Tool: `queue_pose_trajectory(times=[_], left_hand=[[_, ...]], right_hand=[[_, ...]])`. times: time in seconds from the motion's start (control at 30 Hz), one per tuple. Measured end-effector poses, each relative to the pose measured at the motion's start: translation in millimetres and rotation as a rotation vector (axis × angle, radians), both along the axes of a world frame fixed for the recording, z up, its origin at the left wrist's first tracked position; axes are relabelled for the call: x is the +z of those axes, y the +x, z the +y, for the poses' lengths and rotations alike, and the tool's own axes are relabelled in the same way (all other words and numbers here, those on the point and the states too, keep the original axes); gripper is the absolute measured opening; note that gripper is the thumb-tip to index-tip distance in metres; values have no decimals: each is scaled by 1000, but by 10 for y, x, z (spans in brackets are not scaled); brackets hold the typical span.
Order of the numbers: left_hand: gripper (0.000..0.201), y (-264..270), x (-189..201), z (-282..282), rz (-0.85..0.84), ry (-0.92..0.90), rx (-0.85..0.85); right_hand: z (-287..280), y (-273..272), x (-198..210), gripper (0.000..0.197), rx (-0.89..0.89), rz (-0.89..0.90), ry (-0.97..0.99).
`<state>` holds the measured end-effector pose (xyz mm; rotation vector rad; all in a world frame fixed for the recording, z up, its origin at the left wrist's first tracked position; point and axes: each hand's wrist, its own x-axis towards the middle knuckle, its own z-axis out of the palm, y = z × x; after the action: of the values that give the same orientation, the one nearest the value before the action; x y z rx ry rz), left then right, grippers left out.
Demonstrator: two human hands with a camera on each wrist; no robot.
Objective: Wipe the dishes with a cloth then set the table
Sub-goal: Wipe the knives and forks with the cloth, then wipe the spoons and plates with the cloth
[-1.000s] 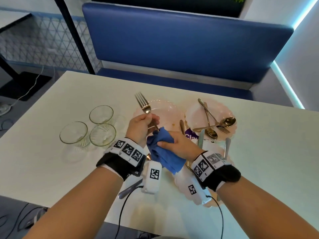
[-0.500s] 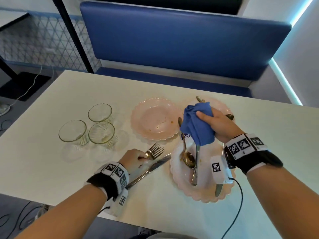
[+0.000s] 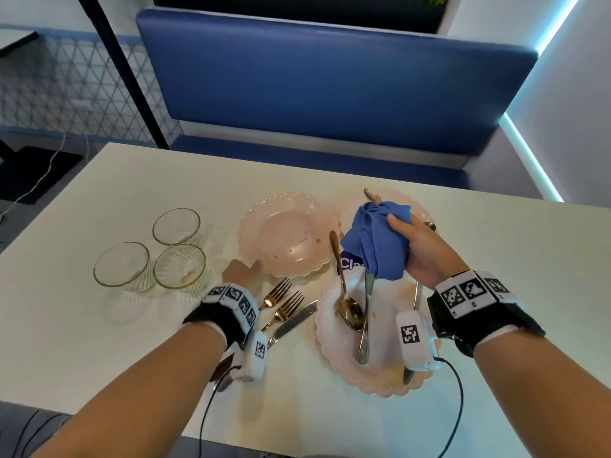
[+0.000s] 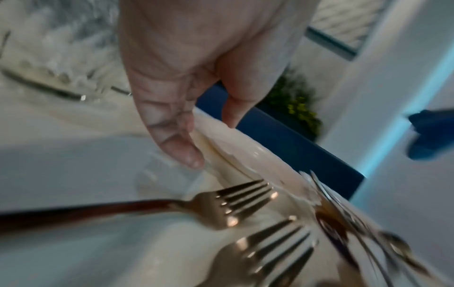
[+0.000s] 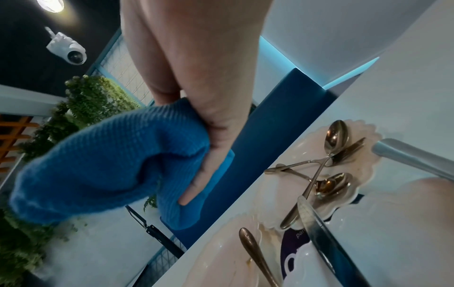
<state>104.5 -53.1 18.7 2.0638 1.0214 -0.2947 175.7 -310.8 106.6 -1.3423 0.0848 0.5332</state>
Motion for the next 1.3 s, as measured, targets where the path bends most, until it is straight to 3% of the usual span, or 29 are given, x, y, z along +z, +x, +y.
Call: queue_pose_trajectory(times=[0.1,0.2,0.23,0.3,0.43,0.57,0.67,0.77,0.83,0.9,0.97,1.1,1.2,1.3], left_hand=[[42,135,19,1,-7,-197,138],[32,252,39,2,-141,-306,273],[30,278,122,-23,-161,-292,328],[27,285,179,-67,-215,-93,300],[16,313,274,-71,-513,-85,615],[25,335,386,-52,-696,-161,654],[35,344,482,-72,-760,-299,587],[44,365,586,-249,-762,-548,488],[45,387,692,-445,-744,-692,437],[40,426,747,-599,-755,-756,396],[37,461,797,-680,-737,-768,440],[40,516,860,-839,-720,-751,428],[34,521,905,-1137,-753,-710,241],[39,571,905,-1389,-775,-591,6]], right_hand=[[-61,-19,-6,34,3,-2,-10],[-148,-37,-40,36,2,8,-33],[-182,-36,-56,37,-1,10,-41],[-236,-28,-80,39,-10,11,-54],[-262,19,-98,39,-4,17,-78],[-161,106,25,39,68,-52,-137],[-72,246,181,36,93,-285,-304],[68,398,319,33,117,-594,-558],[165,449,259,47,279,-784,-789],[209,445,51,58,490,-956,-1175],[143,321,-188,54,556,-978,-1359],[-53,-309,-473,42,484,-841,-1029],[-37,-614,-504,51,503,-711,-858],[-34,-513,-376,54,459,-727,-827]])
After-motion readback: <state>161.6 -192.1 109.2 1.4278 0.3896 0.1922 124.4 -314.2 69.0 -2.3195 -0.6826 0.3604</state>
